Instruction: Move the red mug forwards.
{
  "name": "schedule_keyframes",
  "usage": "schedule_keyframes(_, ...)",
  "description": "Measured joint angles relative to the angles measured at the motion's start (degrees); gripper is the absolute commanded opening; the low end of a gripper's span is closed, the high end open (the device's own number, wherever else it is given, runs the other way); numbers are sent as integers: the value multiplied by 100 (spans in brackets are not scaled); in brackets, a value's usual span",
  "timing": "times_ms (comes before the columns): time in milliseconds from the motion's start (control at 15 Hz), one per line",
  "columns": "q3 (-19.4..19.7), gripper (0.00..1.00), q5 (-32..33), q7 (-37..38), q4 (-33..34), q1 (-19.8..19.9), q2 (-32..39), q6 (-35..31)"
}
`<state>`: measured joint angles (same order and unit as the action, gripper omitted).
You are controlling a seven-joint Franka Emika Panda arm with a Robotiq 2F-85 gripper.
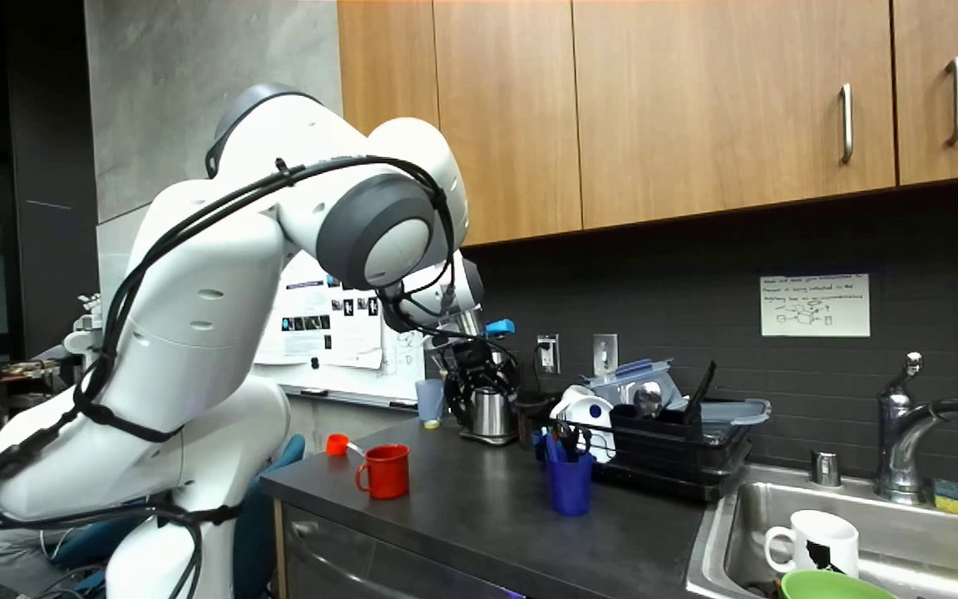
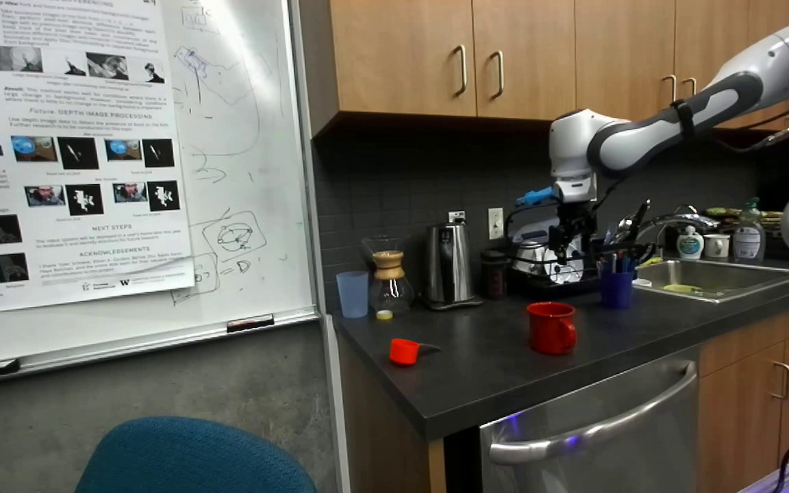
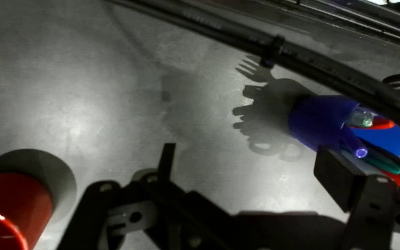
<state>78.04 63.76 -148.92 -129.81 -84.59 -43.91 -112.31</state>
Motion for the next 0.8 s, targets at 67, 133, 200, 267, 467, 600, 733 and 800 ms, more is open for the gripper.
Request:
schedule_keyframes(67, 82, 100, 59, 0, 84, -34, -41, 1)
schedule_keyframes(133, 158, 100, 115, 0, 168, -64, -83, 6)
schedule_keyframes(200, 232, 100, 155, 0, 250, -92, -118, 7)
schedule_keyframes(267, 307, 100, 188, -1, 332, -117, -158, 12)
schedule_keyframes(467, 522, 100, 337, -1, 536, -202, -283, 19)
schedule_keyframes(600, 636, 100, 443, -1, 650, -256, -392, 21)
schedule_keyframes(733, 723, 100, 538, -1, 754, -317, -506, 23)
schedule_keyframes(800, 756, 100, 571, -1, 801, -345, -555, 24)
